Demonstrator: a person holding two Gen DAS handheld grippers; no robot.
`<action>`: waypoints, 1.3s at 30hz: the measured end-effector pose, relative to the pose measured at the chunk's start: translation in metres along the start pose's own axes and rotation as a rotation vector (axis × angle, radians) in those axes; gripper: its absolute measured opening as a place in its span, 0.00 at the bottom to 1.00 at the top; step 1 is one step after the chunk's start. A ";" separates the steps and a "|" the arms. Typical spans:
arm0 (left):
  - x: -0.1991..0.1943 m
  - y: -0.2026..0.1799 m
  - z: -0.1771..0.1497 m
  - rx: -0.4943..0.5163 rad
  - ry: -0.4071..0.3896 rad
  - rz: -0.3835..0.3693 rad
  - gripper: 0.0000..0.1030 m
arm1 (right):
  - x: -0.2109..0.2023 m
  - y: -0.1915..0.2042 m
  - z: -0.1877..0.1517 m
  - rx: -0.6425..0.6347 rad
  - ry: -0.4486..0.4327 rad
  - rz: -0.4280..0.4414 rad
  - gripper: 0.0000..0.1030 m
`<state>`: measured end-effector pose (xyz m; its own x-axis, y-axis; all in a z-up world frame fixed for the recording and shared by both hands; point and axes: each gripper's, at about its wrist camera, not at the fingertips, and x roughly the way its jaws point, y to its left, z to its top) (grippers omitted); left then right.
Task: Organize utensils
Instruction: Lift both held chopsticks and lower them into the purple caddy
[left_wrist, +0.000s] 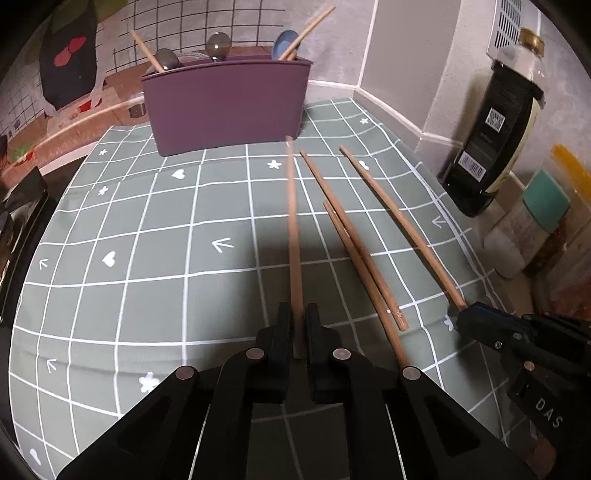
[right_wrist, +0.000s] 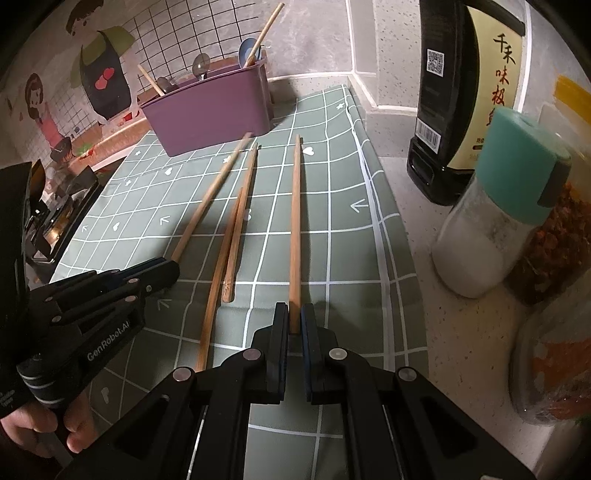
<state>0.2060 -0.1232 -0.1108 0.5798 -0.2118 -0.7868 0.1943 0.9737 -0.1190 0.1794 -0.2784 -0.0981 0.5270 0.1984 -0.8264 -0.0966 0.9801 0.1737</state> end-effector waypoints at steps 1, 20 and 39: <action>-0.002 0.001 0.000 -0.003 -0.004 -0.002 0.07 | -0.002 0.000 0.001 -0.003 -0.004 -0.002 0.07; -0.145 0.053 0.068 0.014 -0.334 0.048 0.07 | -0.079 0.031 0.057 -0.167 -0.243 -0.159 0.06; -0.255 0.063 0.207 0.084 -0.462 -0.021 0.06 | -0.232 0.064 0.234 -0.115 -0.525 0.078 0.06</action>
<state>0.2343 -0.0252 0.2084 0.8628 -0.2646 -0.4307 0.2616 0.9628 -0.0675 0.2483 -0.2645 0.2301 0.8628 0.2672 -0.4292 -0.2288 0.9634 0.1397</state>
